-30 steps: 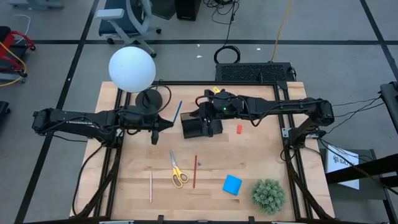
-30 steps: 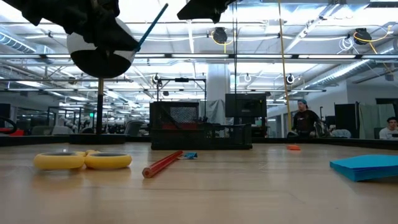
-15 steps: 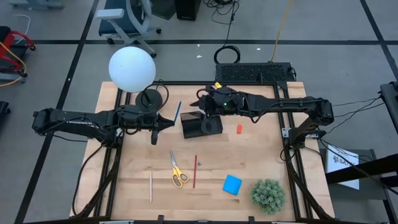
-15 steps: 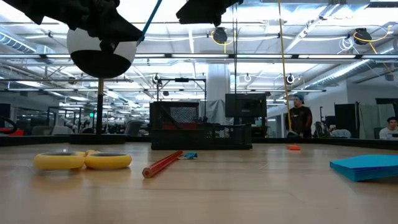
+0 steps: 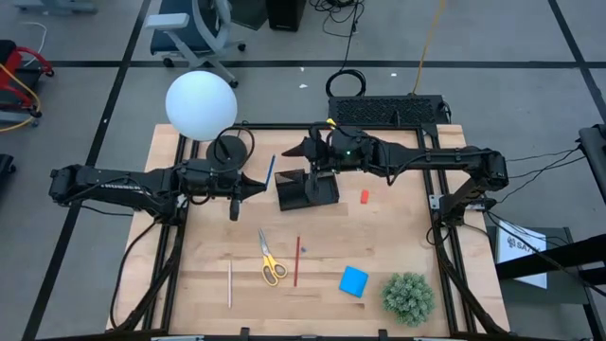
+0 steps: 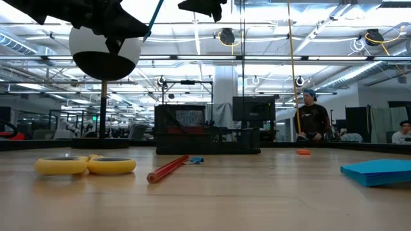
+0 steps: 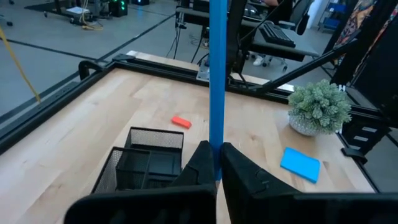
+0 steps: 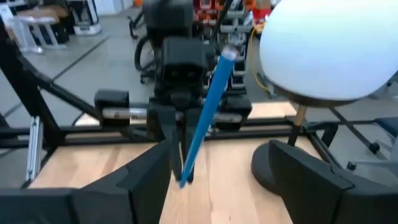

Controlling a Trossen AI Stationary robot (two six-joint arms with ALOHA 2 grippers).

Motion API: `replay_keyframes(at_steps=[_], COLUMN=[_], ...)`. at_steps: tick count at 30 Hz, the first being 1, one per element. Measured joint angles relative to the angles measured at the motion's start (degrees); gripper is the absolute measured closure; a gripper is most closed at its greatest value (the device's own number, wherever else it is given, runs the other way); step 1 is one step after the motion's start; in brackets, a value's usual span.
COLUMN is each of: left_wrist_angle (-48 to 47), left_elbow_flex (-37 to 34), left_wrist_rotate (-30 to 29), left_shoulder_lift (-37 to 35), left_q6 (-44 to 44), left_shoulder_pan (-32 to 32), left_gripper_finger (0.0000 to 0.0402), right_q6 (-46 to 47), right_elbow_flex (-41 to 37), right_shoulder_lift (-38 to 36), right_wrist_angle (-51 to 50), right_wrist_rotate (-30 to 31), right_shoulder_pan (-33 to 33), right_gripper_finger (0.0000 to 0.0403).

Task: Pick and place office supplies into organizer
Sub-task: Put the blue pencil into the desk organizer

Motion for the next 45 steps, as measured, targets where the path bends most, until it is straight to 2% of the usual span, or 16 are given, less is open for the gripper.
replay_keyframes(at_steps=[6, 10, 24, 34, 45], left_wrist_angle=[0.0, 0.3, 2.5, 2.8, 2.9], left_elbow_flex=[0.0, 0.0, 0.0, 0.0, 0.0], left_wrist_rotate=[0.1, 0.5, 2.4, 2.5, 2.5], left_shoulder_lift=[0.0, 0.0, 0.0, 0.0, 0.0], left_q6=[0.2, 0.2, 1.0, 1.2, 1.1], left_shoulder_pan=[0.0, 0.0, 0.0, 0.0, 0.0], left_gripper_finger=[0.0401, 0.0401, 0.0401, 0.0401, 0.0401], right_q6=[0.8, 2.1, 3.0, 3.8, 6.0], right_elbow_flex=[0.1, 0.1, 0.0, 0.0, 0.0], right_shoulder_lift=[1.5, 3.2, 4.2, 4.2, 8.9], right_wrist_angle=[5.6, 8.4, 16.3, 16.1, 22.2], right_wrist_rotate=[-0.3, -3.0, -2.8, -2.7, -4.3], right_shoulder_pan=[0.0, -0.3, -0.4, -0.4, -0.4], right_gripper_finger=[0.0141, 0.0142, 0.0146, 0.0173, 0.025])
